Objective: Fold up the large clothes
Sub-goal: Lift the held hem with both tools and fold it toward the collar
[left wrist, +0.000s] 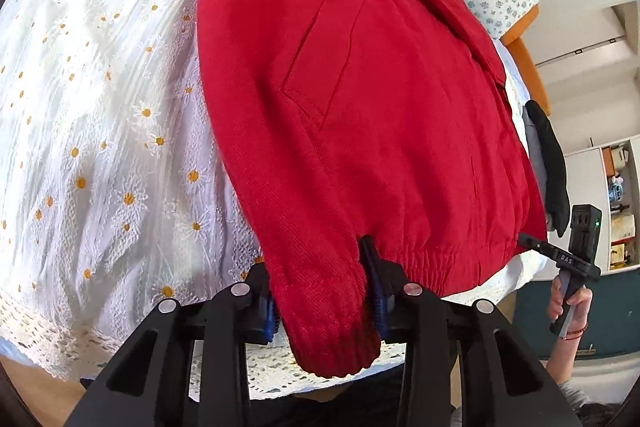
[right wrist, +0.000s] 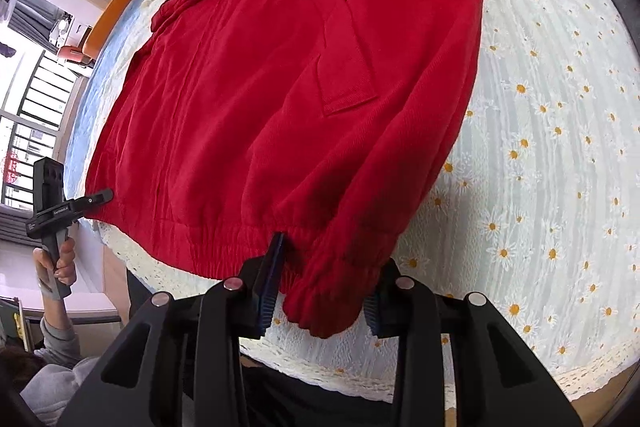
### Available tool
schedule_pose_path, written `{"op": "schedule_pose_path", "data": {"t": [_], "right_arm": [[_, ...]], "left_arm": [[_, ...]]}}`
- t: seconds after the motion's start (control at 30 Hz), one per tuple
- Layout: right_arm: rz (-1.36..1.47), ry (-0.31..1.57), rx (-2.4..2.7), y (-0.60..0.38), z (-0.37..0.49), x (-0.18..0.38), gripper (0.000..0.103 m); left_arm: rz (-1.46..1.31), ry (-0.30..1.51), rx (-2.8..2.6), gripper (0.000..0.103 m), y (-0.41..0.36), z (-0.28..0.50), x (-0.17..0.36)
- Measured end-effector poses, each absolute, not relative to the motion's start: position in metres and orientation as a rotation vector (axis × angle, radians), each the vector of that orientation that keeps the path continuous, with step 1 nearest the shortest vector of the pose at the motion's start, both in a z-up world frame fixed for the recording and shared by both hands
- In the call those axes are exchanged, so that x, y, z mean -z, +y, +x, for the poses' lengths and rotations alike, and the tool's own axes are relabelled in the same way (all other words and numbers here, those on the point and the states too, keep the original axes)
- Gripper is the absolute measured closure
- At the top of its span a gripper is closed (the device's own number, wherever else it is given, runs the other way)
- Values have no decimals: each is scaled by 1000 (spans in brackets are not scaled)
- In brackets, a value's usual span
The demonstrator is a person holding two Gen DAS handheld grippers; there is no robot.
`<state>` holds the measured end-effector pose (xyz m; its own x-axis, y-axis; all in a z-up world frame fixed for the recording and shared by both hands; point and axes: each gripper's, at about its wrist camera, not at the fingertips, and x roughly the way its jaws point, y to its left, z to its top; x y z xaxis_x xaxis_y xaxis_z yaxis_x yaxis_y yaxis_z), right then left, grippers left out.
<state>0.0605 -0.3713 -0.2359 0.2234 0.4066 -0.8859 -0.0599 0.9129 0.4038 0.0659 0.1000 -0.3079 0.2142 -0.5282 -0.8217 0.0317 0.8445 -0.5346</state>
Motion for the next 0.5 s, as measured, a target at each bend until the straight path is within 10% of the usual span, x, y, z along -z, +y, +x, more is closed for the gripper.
{"op": "schedule_pose_path", "data": {"t": [0.5], "right_arm": [[507, 1215, -387, -392, 62, 219, 81]], "left_arm": [[-395, 1239, 454, 80, 92, 75, 264]]}}
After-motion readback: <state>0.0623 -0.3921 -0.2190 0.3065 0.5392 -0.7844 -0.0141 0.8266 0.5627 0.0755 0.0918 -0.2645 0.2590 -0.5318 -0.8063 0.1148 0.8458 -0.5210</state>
